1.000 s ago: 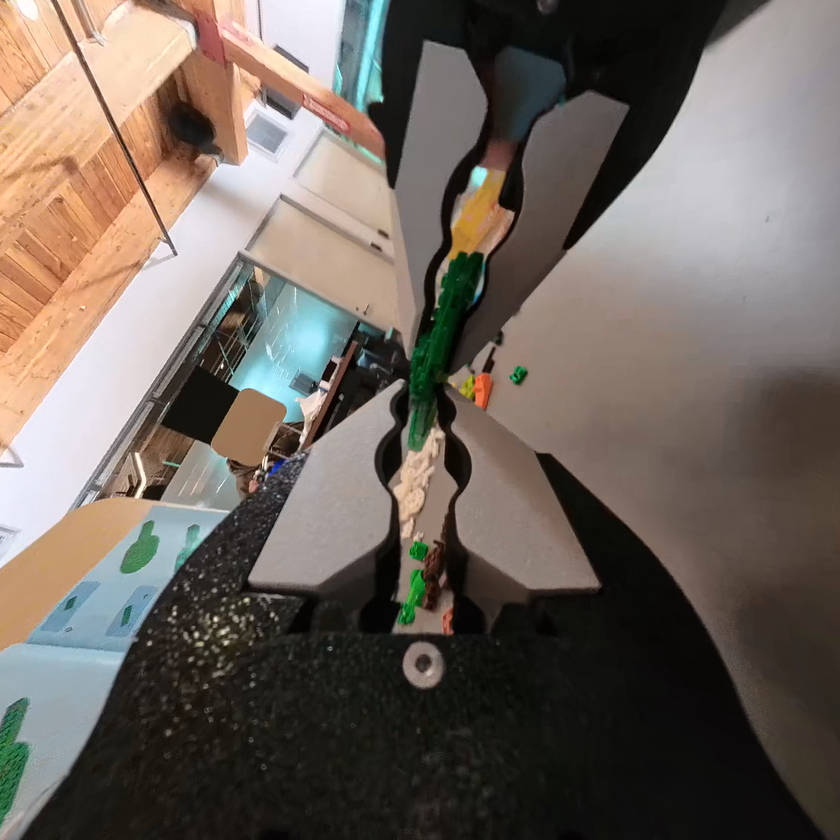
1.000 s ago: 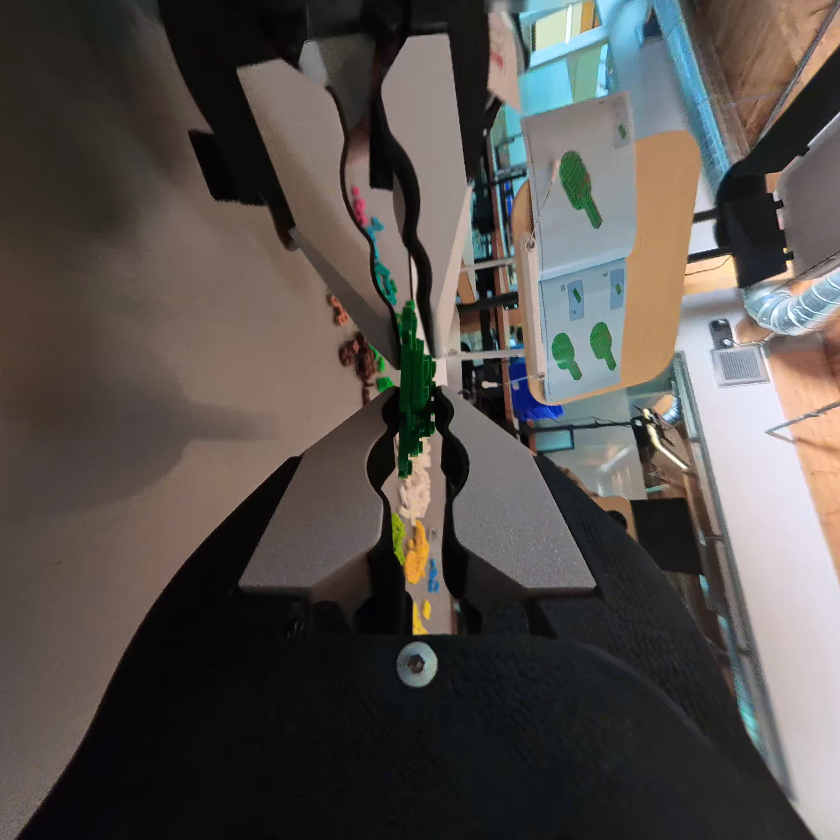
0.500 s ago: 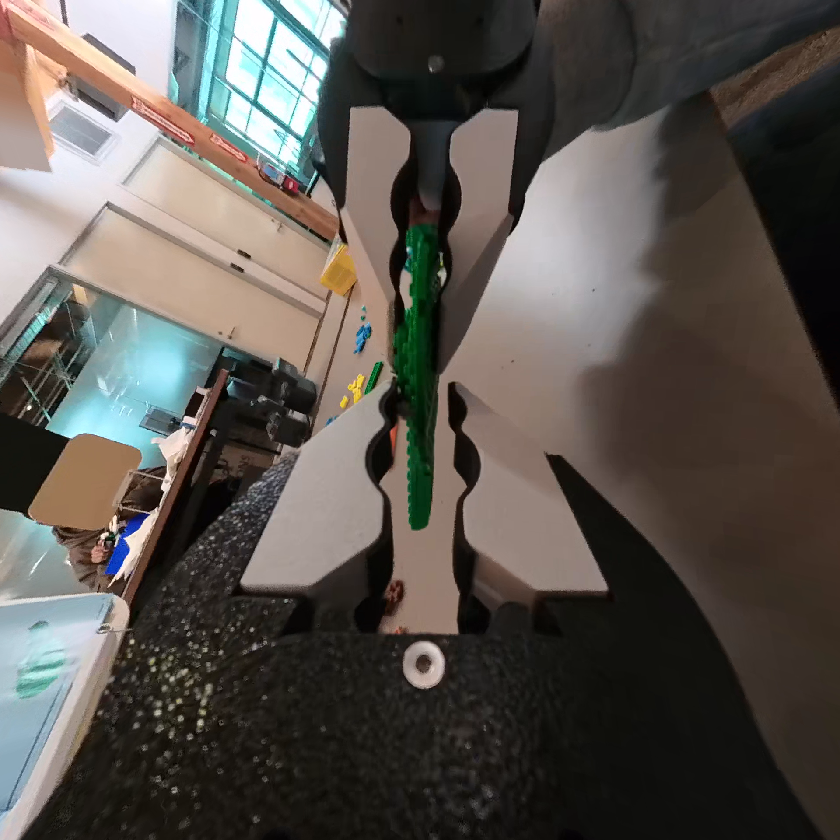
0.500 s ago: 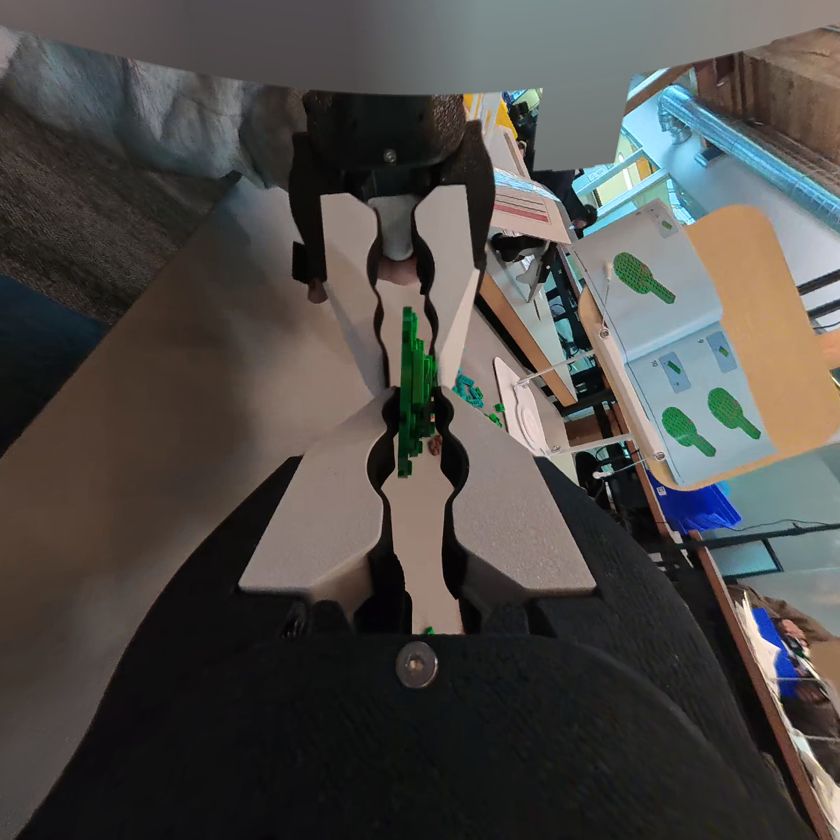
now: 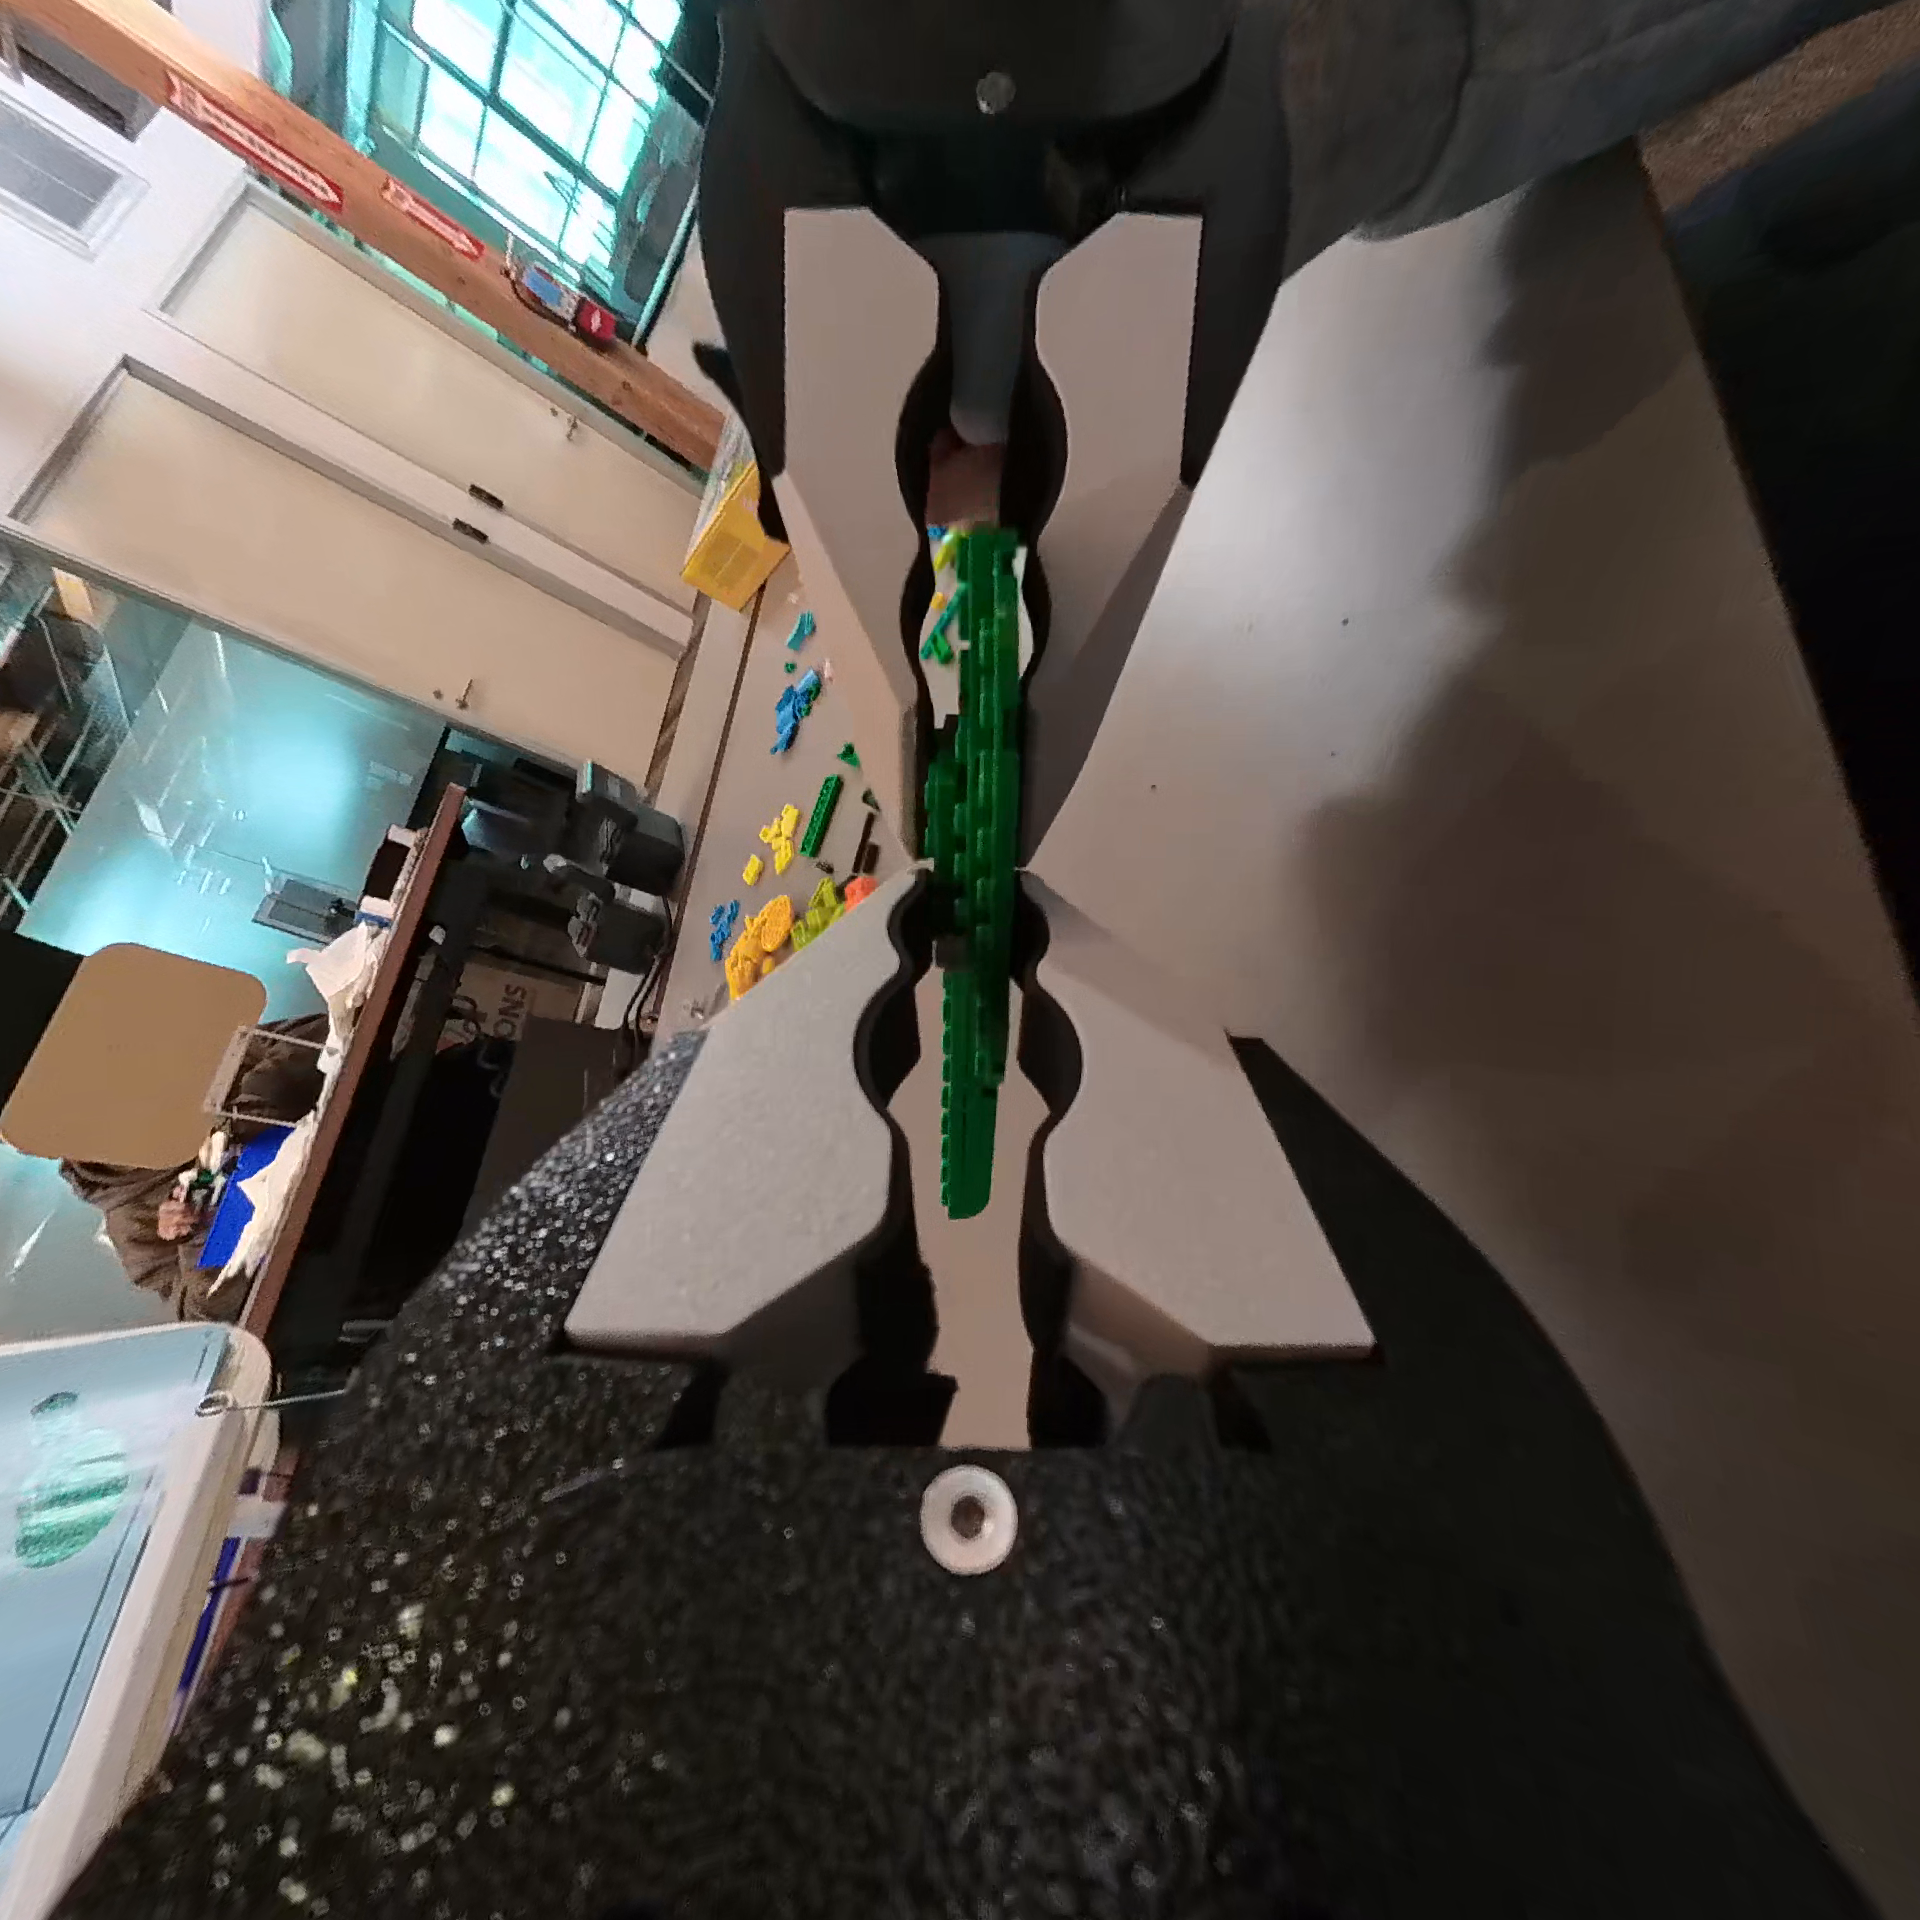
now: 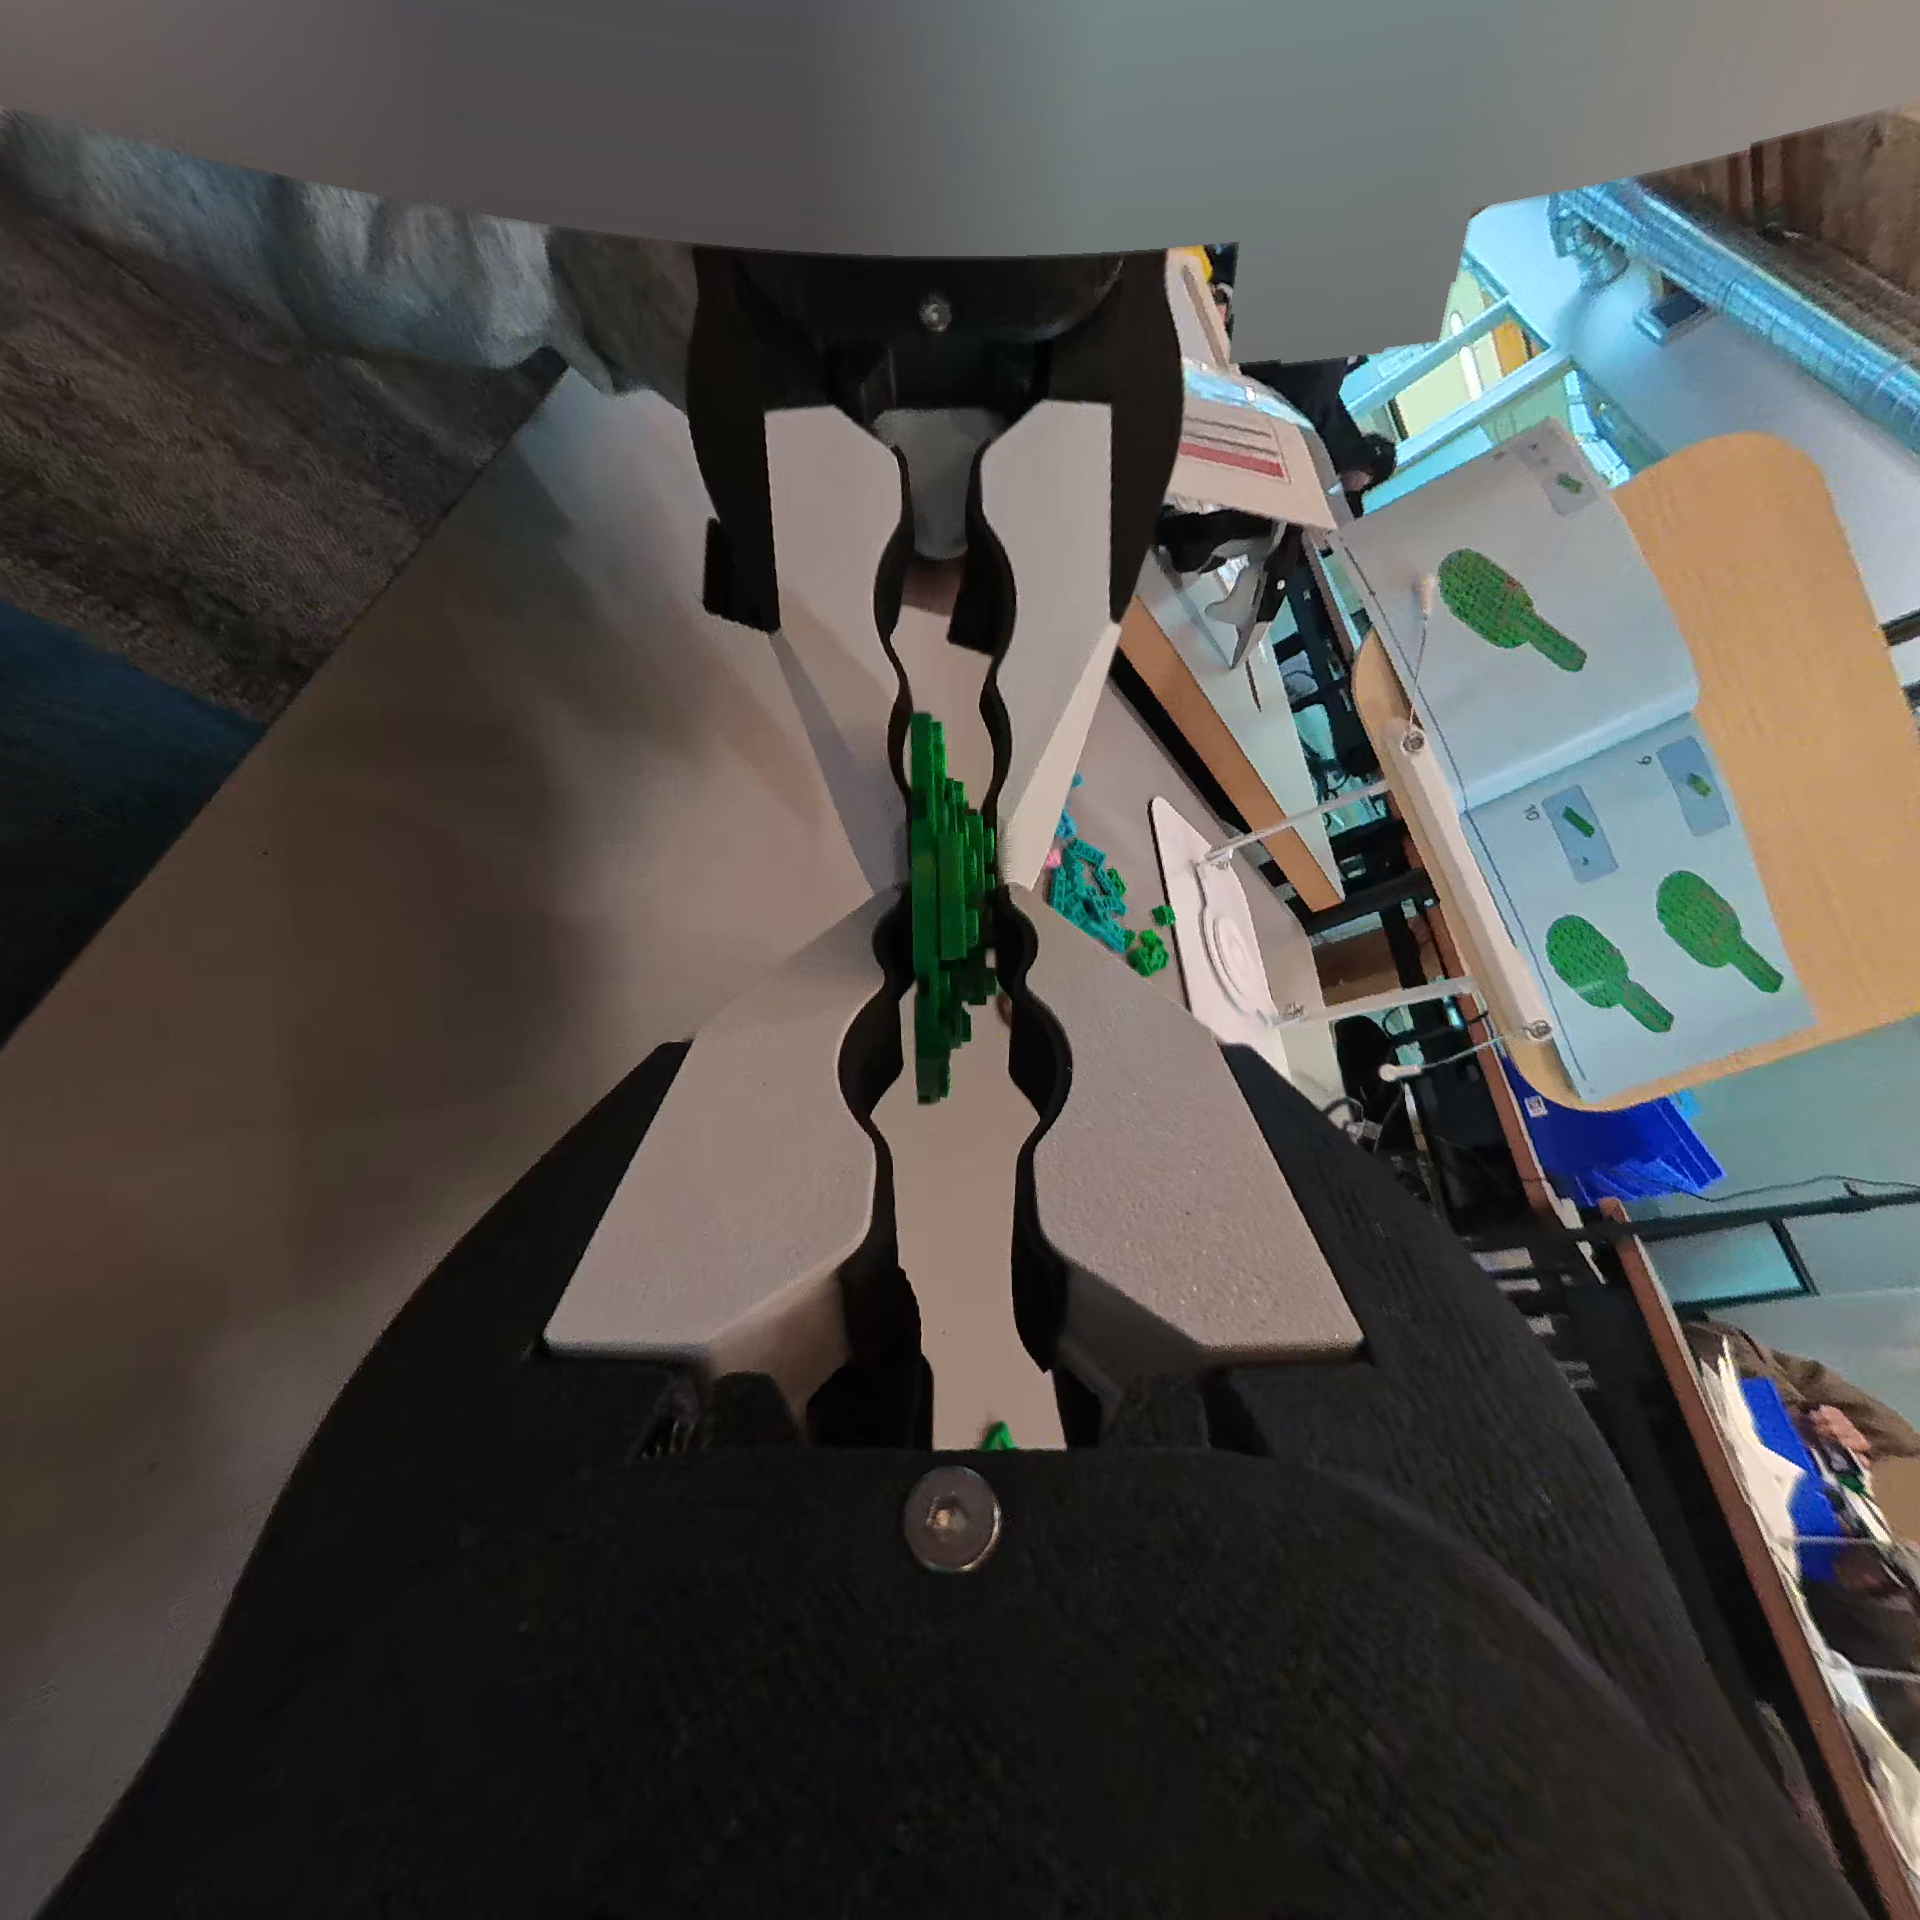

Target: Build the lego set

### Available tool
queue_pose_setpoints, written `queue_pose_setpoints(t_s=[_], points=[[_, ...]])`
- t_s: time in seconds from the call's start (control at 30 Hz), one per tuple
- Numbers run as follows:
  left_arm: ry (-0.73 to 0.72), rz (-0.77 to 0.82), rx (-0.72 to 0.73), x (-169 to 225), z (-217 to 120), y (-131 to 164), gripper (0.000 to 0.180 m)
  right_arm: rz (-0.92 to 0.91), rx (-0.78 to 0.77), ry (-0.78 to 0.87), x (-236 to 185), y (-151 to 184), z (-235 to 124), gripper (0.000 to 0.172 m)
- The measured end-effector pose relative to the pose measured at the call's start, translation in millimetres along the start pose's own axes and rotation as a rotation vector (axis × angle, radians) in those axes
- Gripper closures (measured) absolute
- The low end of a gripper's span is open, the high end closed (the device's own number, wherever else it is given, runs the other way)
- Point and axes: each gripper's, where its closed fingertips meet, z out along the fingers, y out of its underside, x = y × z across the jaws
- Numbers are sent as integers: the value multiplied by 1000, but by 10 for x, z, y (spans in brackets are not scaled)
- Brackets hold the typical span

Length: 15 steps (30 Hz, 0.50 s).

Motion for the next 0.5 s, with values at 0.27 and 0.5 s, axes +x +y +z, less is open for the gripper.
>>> queue_pose_setpoints(t_s=[0.27,0.5], points=[[35,-1,-45,63,27,67,171,-76,-81,8,-52,9,17,159],[-17,39,-56,9,37,64,171,-144,-177,20,-13,34,6,160]])
